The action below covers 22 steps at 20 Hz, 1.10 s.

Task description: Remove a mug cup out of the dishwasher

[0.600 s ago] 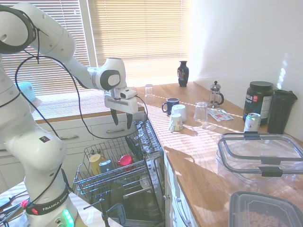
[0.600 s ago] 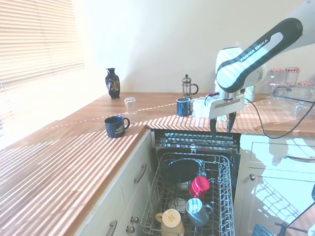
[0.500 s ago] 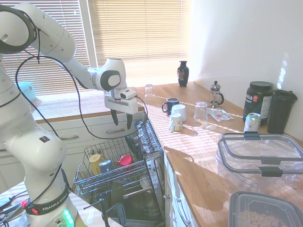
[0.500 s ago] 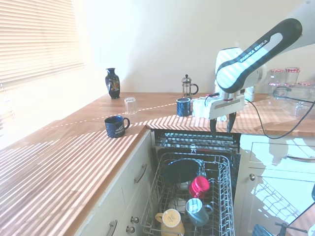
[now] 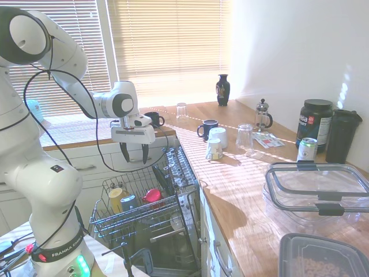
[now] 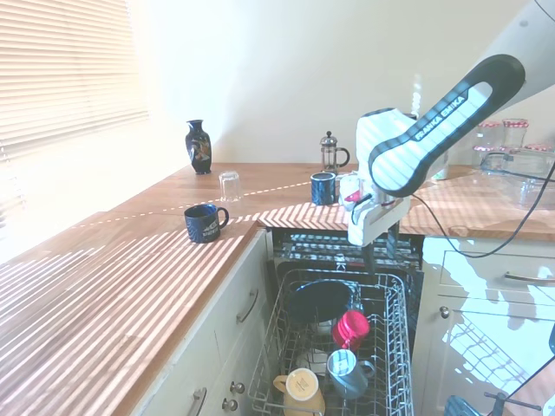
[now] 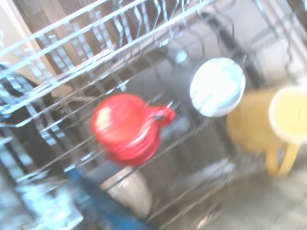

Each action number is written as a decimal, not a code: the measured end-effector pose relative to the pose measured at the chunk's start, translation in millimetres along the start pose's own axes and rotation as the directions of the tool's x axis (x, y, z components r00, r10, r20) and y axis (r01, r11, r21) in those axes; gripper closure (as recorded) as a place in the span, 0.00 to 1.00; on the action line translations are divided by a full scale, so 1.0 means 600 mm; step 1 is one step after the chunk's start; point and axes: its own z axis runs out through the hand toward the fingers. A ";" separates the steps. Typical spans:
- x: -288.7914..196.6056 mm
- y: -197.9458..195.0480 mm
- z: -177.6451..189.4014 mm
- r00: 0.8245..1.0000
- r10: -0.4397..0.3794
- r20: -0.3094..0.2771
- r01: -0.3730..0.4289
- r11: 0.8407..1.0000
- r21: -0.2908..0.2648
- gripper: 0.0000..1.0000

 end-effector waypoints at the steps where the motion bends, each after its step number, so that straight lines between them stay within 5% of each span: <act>1: -0.007 -0.011 0.014 0.999 -0.032 0.004 0.032 0.999 -0.021 0.00; 6: -0.017 -0.083 0.098 0.990 -0.140 0.032 0.143 0.981 -0.128 0.00; 12: -0.020 -0.144 0.190 0.971 -0.202 0.125 0.224 0.955 -0.194 0.00; 22: -0.070 -0.165 0.327 0.935 -0.307 0.178 0.341 0.915 -0.214 0.00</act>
